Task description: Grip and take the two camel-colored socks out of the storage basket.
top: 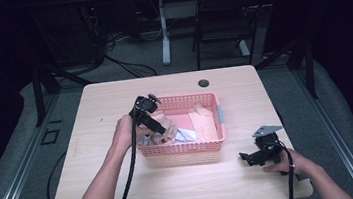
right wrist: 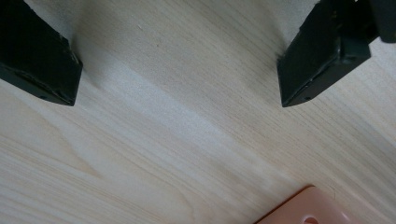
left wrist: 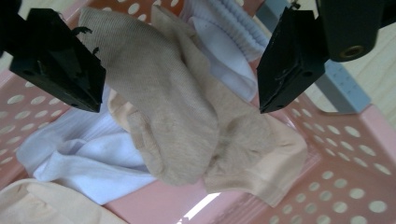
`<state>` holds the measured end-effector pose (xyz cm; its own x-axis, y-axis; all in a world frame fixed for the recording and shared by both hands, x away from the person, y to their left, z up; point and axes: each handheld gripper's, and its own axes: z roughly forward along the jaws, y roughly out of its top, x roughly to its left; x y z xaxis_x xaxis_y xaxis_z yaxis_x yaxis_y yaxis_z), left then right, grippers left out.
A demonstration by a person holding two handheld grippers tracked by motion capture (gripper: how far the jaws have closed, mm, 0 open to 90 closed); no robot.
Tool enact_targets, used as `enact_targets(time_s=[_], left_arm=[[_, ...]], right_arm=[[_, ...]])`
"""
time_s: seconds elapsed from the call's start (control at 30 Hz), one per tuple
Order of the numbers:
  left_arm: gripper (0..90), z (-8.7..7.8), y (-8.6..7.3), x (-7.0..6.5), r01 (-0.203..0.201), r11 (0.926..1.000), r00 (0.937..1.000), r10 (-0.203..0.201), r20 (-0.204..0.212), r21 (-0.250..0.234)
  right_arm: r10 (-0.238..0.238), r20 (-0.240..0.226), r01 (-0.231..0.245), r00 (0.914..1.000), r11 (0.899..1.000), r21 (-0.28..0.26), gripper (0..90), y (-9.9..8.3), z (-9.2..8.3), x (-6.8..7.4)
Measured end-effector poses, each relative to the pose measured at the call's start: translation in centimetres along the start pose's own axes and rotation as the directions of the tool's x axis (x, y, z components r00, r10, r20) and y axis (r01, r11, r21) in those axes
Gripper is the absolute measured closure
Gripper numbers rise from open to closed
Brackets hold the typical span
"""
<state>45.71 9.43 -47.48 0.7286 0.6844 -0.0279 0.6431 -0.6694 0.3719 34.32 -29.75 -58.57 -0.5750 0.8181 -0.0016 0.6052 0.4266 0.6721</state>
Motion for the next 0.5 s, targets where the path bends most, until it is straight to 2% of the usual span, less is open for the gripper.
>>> enact_targets(time_s=[0.1, 0.17, 0.23, 0.33, 0.5], left_arm=[[29.4, 0.4, 0.2, -0.2, -0.009, 0.9998, 0.9999, 0.009, 0.015, 0.020], [32.8, 1.0, 0.5, -0.5, -0.021, 0.9987, 0.9996, 0.020, 0.019, 0.045], [37.6, 1.2, 0.5, -0.6, -0.018, 0.9988, 0.9996, 0.017, 0.022, 0.045], [44.5, 1.8, 0.8, -0.6, -0.025, 0.9967, 0.9996, 0.025, 0.012, 0.077], [57.1, 2.1, 1.1, -0.7, -0.036, 0.9962, 0.9993, 0.037, -0.010, 0.079]], right_arm=[[0.000, 0.000, 0.000, 1.0000, 1.000, 0.000, 0.0, 0.0, 0.0, 0.0], [0.000, 0.000, 0.000, 1.0000, 1.000, 0.001, 0.0, 0.0, 0.0, 0.0], [0.000, 0.000, 0.000, 1.0000, 1.000, 0.000, 0.0, 0.0, 0.0, 0.0], [0.000, 0.000, 0.000, 1.0000, 1.000, 0.000, 0.0, 0.0, 0.0, 0.0], [0.000, 0.000, 0.000, 1.0000, 1.000, 0.000, 0.0, 0.0, 0.0, 0.0]])
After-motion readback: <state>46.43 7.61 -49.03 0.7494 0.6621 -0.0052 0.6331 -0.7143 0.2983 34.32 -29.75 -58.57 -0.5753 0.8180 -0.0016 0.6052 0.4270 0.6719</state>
